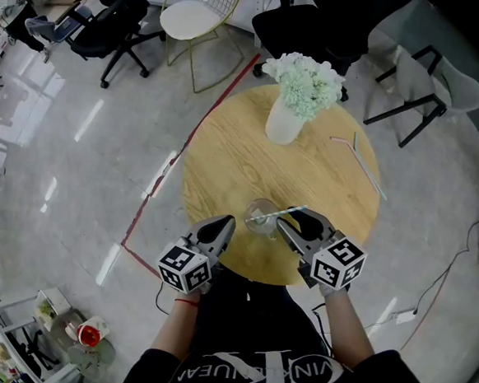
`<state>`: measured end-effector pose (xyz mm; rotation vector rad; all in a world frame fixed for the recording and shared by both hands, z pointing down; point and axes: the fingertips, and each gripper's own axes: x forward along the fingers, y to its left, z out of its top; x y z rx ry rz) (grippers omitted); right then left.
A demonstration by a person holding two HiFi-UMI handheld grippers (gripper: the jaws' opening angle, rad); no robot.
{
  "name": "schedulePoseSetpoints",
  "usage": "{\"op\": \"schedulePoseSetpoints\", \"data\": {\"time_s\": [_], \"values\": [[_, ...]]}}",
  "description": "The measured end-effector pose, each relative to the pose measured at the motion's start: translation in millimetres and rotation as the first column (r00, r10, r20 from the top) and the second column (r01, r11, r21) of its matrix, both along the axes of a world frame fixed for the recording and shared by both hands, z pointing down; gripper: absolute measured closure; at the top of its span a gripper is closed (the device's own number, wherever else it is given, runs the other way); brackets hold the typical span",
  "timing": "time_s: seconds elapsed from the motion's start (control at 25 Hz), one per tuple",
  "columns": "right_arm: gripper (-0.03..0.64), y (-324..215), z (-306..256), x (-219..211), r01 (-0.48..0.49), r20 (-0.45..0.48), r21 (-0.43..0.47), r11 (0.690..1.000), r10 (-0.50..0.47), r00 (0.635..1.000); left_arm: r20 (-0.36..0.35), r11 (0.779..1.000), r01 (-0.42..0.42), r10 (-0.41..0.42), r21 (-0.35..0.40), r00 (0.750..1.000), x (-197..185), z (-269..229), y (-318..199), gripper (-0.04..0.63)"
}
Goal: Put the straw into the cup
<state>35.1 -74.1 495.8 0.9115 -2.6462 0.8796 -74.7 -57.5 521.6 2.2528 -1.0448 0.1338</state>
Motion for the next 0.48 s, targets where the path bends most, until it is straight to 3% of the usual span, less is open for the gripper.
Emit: {"op": "schedulePoseSetpoints", "data": {"time_s": [0.48], "values": [[0.488, 12, 7, 7, -0.018, -0.005, -0.05, 0.999, 0.017, 1.0, 0.002, 1.0, 0.01, -0.01, -0.004, 1.0, 1, 0, 11, 0.589]]}}
